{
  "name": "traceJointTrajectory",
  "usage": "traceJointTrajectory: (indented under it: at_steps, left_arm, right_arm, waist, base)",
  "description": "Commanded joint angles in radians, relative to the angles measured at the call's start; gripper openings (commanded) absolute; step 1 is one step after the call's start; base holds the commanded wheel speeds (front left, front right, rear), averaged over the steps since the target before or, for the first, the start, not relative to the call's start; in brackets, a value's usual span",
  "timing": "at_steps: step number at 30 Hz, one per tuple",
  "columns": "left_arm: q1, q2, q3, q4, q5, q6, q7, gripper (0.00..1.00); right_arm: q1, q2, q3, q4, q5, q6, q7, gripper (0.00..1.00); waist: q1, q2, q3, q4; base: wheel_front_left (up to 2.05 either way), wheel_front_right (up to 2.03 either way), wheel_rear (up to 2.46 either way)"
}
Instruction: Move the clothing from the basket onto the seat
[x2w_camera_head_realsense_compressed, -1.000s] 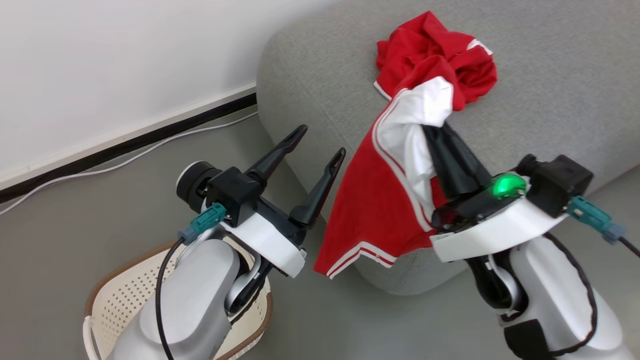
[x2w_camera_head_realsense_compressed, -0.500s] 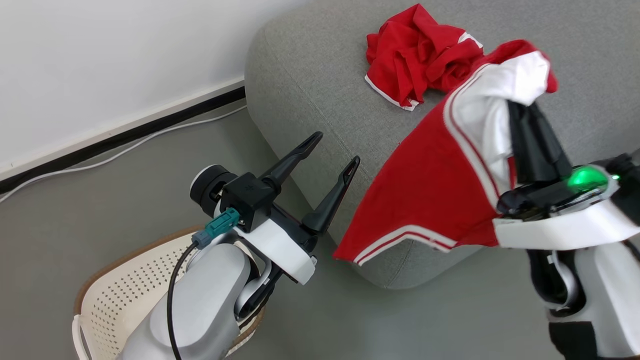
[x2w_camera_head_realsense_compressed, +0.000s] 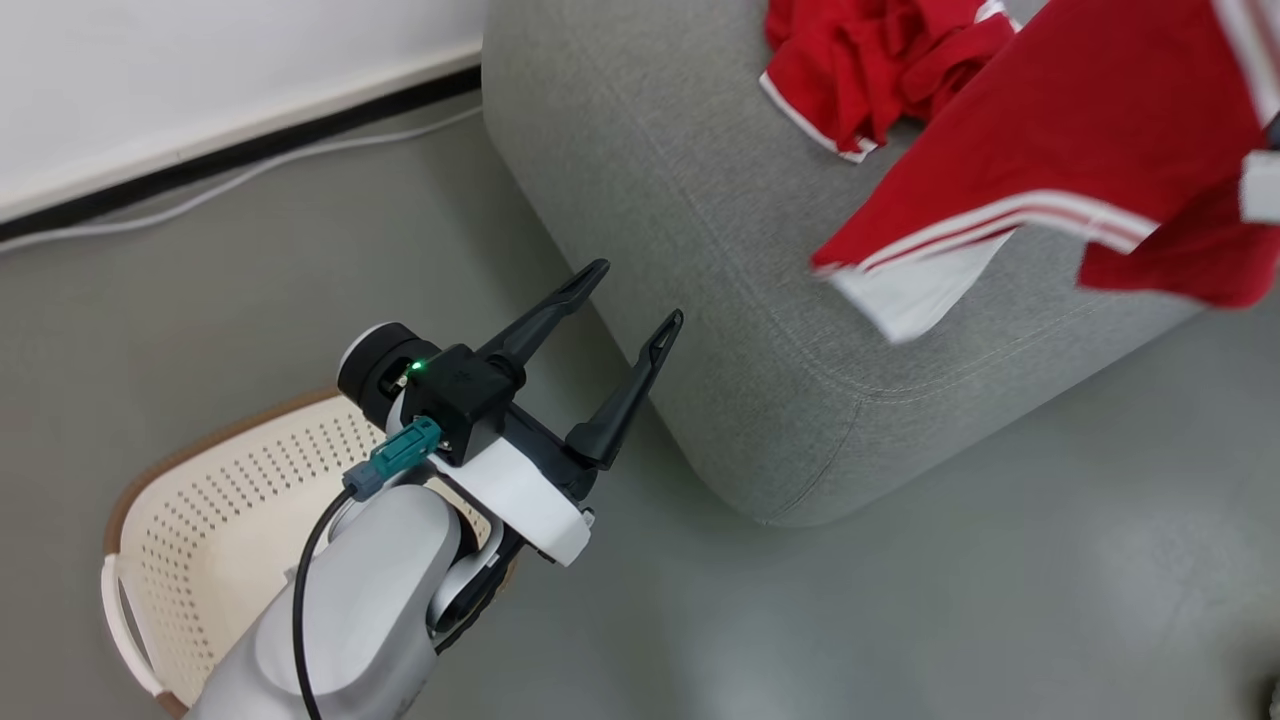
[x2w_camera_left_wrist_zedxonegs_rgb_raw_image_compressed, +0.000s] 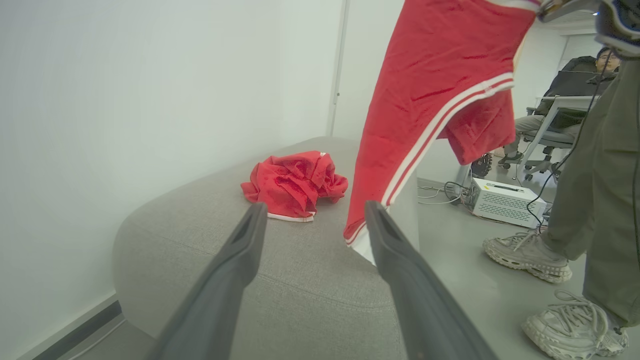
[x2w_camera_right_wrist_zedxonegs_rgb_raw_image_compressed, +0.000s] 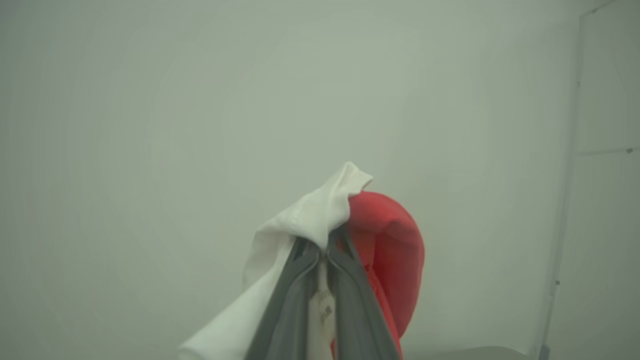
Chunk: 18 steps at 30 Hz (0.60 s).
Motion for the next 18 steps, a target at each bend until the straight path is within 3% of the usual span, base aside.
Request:
traceJointTrajectory:
  at_steps: [1, 9, 18]
  left_arm:
    - [-0.030, 0.020, 0.026, -0.031, 0.006, -0.004, 0.000, 1.00]
    - [-0.062, 0.063, 0.003, -0.060, 0.005, -0.004, 0.024, 1.00]
    - [-0.087, 0.117, -0.033, -0.096, 0.009, -0.004, 0.048, 1.00]
  right_arm:
    - [-0.050, -0.018, -0.011, -0.007, -0.011, 0.001, -0.006, 0.00]
    - [-0.248, -0.059, -0.153, 0.115, -0.073, 0.001, -0.006, 0.00]
    - [-0.520, -0.137, -0.353, 0.265, -0.243, 0.001, -0.006, 0.00]
  waist:
    - [0.0000, -0.0001, 0.054, 0.030]
    - [0.0000, -0.0001, 0.169, 0.071]
    - [0.0000, -0.0001, 0.307, 0.144]
  base:
    - [0.00, 0.00, 0.00]
    - [0.00, 0.00, 0.00]
    - [0.00, 0.00, 0.00]
